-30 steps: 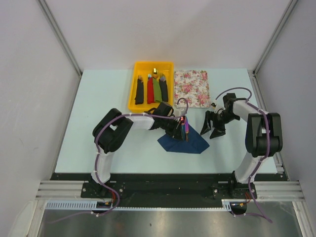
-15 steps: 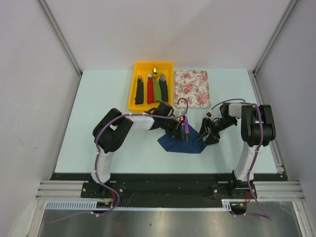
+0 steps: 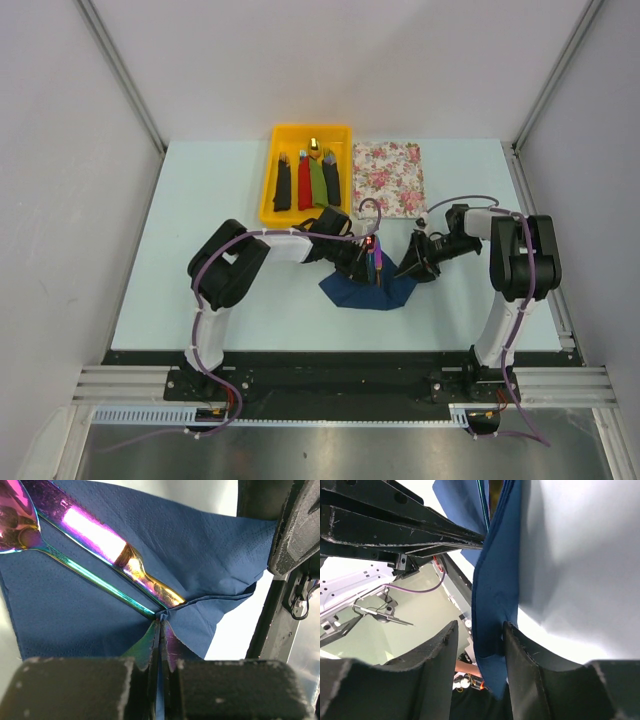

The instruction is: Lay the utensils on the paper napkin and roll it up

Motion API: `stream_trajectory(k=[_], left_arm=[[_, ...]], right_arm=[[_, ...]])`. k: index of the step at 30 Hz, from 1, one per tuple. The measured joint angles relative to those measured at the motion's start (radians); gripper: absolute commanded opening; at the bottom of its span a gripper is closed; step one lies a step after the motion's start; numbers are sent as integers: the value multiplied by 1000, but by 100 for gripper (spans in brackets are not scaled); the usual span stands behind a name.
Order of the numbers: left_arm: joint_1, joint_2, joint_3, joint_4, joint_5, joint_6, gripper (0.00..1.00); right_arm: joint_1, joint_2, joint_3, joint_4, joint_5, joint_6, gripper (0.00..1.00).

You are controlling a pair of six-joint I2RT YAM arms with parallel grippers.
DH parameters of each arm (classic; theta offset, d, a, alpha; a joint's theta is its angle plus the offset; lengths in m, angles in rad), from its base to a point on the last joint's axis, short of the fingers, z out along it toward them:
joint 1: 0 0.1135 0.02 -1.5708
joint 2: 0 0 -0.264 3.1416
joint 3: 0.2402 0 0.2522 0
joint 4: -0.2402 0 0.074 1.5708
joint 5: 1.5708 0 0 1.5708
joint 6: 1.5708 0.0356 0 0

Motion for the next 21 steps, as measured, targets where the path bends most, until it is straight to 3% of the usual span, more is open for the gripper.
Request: stream_trajectory(k=[12, 21], left_arm=[[1, 0, 0, 0, 2, 0, 4], [4, 0, 0, 0, 3, 1, 4]], right_arm=[[47, 0, 0, -5, -31, -3, 54], [106, 0, 0, -34, -3, -29, 70]])
